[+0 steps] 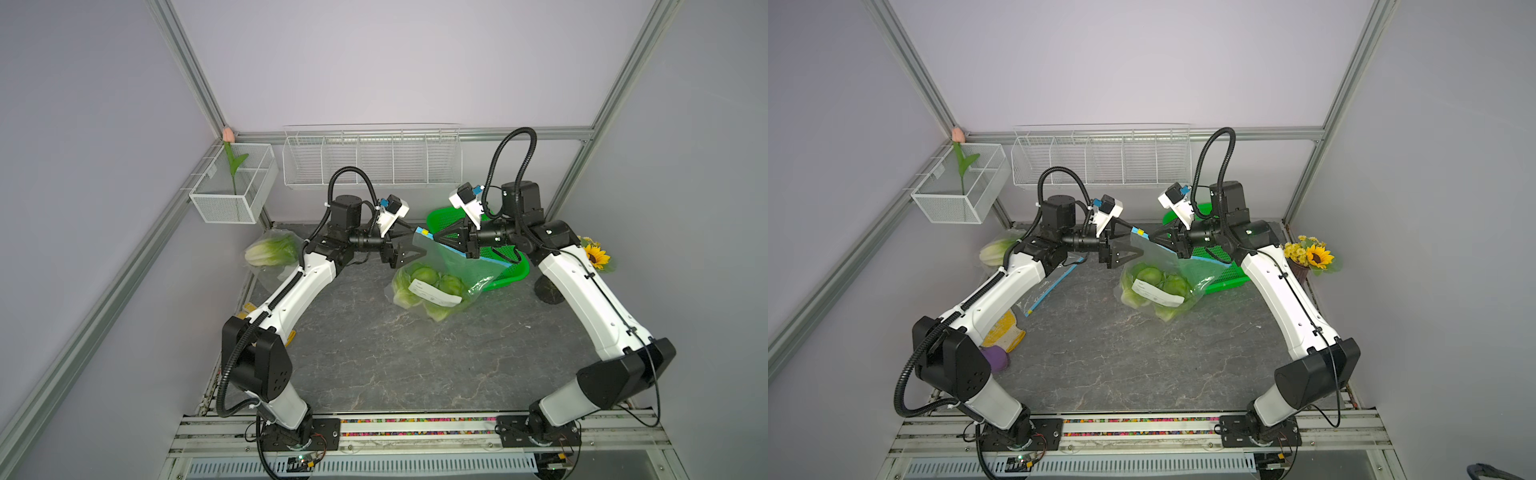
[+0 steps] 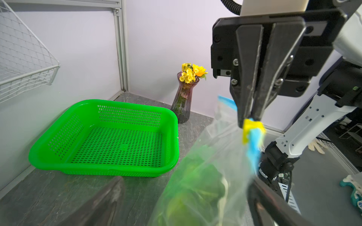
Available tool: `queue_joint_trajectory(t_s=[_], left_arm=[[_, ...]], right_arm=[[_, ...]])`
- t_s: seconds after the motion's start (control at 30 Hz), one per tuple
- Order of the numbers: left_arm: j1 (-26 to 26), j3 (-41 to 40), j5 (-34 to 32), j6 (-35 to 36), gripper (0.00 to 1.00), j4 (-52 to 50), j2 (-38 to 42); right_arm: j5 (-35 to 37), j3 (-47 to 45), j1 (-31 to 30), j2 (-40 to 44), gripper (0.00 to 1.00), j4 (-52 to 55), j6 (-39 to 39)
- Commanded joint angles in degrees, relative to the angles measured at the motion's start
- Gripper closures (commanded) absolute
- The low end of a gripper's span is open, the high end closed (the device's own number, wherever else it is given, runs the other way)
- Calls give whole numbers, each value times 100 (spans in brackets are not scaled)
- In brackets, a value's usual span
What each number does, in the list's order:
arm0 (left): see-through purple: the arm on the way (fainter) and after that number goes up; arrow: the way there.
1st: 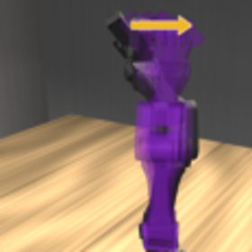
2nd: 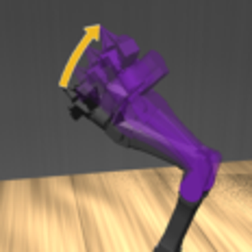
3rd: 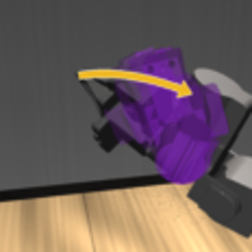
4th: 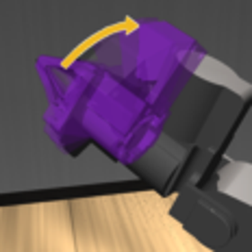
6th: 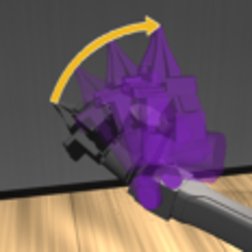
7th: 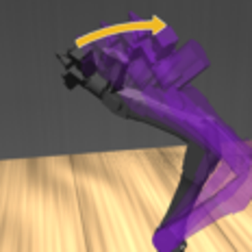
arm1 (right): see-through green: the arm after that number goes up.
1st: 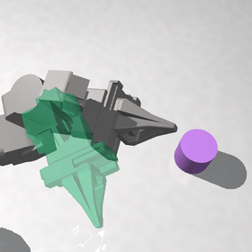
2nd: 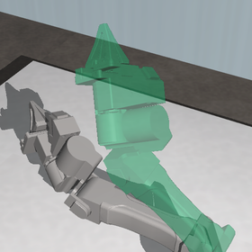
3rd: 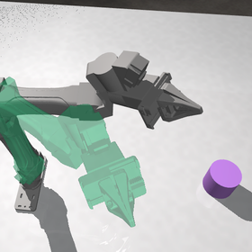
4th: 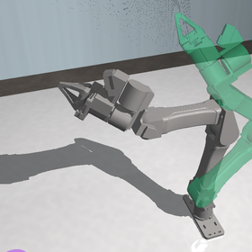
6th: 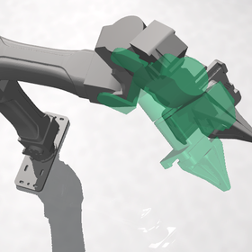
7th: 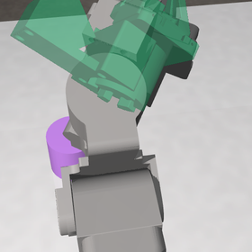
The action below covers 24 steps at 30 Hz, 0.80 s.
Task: Open the zip-top bag and take out the chinese cabbages
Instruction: Adjust the zipper food storage bag at the center of the board.
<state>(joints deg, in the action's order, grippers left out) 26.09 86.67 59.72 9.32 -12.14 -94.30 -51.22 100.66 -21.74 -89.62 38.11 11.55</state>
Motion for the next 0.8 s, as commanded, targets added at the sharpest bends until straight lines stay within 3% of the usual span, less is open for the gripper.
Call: queue_joint_trajectory(t_s=[0.0,0.47,0.77], left_arm=[[-16,273,435,136,11,-61,-27],[221,262,769,266,80,-358,-64],[221,296,775,361,84,-555,-3]], right_arm=[[-513,243,26,27,93,279,360],[-116,217,-54,-111,93,495,436],[-12,191,-84,-168,93,591,479]])
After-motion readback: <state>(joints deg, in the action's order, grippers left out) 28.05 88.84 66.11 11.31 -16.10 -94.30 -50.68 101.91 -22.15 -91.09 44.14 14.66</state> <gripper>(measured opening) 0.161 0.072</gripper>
